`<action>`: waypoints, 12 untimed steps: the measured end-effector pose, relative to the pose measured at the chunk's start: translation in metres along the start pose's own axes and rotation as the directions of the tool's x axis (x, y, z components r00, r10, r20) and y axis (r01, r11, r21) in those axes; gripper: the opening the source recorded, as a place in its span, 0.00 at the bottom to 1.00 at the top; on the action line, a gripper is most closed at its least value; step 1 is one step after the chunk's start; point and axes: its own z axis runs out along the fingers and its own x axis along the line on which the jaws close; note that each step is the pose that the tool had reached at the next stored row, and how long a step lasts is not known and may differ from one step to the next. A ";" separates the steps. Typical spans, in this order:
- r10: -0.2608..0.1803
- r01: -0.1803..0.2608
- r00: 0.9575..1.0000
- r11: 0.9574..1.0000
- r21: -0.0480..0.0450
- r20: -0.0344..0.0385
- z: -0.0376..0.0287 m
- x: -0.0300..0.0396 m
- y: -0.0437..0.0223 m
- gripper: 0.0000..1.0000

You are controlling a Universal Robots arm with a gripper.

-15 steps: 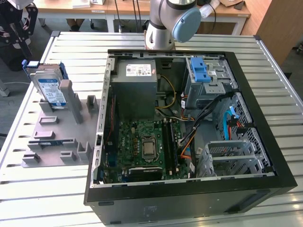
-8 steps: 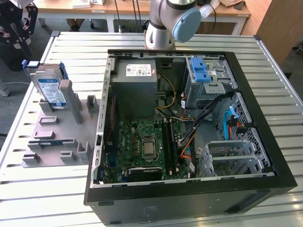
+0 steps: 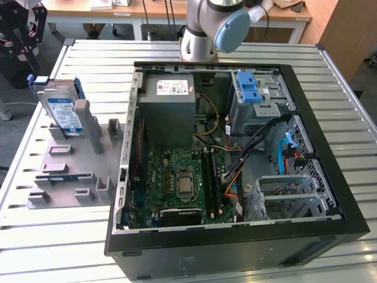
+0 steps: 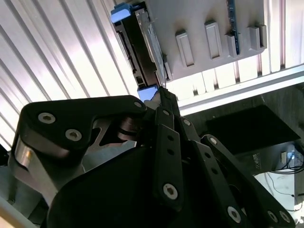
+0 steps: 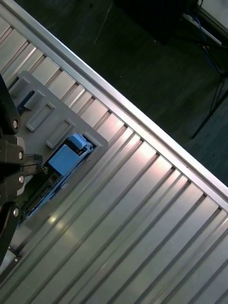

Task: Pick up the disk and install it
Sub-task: 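Pick up the disk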

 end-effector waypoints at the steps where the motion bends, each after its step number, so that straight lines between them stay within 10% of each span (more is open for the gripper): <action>1: -0.005 0.005 1.000 1.000 0.000 0.001 0.0000 0.0000 0.0000 0.11; 12: -0.061 0.061 0.998 0.998 0.005 0.006 0.0001 0.0000 0.0000 0.11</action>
